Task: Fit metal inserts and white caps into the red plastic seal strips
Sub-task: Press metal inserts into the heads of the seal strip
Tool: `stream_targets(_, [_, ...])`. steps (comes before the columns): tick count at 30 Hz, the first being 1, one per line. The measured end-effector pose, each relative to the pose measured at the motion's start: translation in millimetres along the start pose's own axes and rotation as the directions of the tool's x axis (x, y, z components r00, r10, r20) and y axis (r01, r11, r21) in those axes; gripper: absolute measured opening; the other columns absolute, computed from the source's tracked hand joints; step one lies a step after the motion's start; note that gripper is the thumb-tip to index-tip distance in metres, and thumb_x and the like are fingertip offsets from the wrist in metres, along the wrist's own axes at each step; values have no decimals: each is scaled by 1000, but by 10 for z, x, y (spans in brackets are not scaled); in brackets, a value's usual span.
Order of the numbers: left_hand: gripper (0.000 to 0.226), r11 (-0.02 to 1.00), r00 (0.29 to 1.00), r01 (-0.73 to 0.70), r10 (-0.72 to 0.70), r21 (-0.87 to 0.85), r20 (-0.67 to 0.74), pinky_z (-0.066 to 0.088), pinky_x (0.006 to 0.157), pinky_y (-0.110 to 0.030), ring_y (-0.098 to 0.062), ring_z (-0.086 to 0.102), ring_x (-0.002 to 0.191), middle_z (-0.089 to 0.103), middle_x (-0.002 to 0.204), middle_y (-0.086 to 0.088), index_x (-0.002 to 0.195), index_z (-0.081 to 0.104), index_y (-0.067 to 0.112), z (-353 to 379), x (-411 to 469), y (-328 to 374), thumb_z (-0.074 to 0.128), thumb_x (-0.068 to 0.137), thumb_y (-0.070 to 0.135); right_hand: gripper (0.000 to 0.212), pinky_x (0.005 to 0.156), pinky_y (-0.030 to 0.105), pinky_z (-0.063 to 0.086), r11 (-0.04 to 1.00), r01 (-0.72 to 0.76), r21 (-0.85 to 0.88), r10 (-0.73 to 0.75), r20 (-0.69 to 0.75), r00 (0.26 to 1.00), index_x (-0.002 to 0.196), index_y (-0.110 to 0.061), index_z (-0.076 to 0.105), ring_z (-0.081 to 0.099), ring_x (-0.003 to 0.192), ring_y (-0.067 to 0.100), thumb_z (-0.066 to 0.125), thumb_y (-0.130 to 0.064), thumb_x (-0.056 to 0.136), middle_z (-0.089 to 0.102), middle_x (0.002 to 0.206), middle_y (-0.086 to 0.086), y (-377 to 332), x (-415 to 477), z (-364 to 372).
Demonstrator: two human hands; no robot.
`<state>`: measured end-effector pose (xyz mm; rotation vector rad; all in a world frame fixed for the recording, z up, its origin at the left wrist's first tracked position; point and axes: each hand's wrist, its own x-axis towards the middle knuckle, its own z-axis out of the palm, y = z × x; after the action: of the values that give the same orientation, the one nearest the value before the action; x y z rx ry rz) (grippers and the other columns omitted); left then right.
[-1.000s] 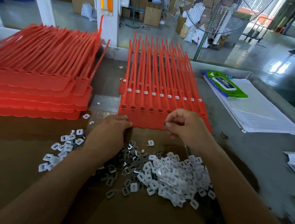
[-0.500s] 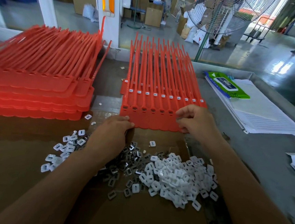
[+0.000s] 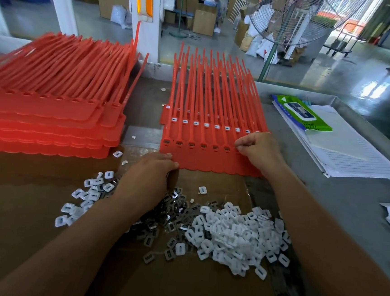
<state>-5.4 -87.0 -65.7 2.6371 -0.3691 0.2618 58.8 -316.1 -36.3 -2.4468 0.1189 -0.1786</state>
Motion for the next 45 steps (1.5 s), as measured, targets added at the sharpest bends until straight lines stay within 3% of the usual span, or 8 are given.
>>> stream_targets(16, [41,1000,1000,6,-6,1,5,29,103,-28,-17,39,126,46,137,-1,121,56,18,9,-13,-16,45,86,1,19,82,24,35,998,-67,19,67,12,998,74,-22,68,44,89,5,62,-6,81,60,93,-6,38,54,48])
stream_targets(22, [40,1000,1000,-1,1,3,3,29,102,-26,-17,40,125,47,136,-1,121,57,18,7,-12,-11,46,86,1,25,66,22,36,988,-146,45,147,-19,989,62,-24,63,43,69,1,61,-4,76,55,72,-13,-6,125,61])
stream_targets(25, [39,1000,1000,3,-3,-3,2,28,102,-26,-17,40,126,47,136,-2,121,57,17,6,-12,-9,46,87,2,16,56,16,32,993,-114,15,114,-33,993,70,-16,69,44,67,1,60,-4,77,58,76,-8,-10,114,61])
stream_targets(29, [41,1000,1000,9,-9,-11,3,29,102,-26,-16,40,126,47,136,-1,121,57,18,13,-12,-11,46,86,1,20,82,19,34,998,5,-60,-6,-26,1000,94,-13,72,45,86,1,57,-5,85,65,102,-3,47,39,45])
stream_targets(33, [41,1000,1000,6,-6,-8,3,30,102,-28,-17,40,126,47,136,-1,121,56,19,11,-12,-9,44,87,1,28,87,21,33,987,90,-133,-86,38,996,109,-13,67,52,109,15,49,-3,90,61,121,5,103,-48,18])
stream_targets(38, [41,1000,1000,10,-10,-3,8,29,103,-28,-17,39,126,46,137,-1,122,56,18,8,-12,-8,43,87,1,29,99,29,33,960,152,-235,-135,87,987,118,-13,61,48,118,20,47,-10,94,53,128,7,67,-141,-10])
stream_targets(42, [42,1000,1000,5,-6,12,13,29,103,-28,-16,38,126,45,137,0,123,55,19,7,-17,-14,44,86,1,25,86,15,34,967,212,-143,-206,52,977,114,-13,63,51,99,1,54,-15,91,61,117,-2,-111,-295,-63])
stream_targets(45, [42,1000,1000,7,-8,17,15,29,103,-28,-16,37,127,44,138,0,123,54,20,5,-12,-12,45,87,1,21,64,0,35,952,305,-39,-295,164,941,107,-16,66,46,77,-14,58,-16,88,56,96,-15,-321,-485,-57])
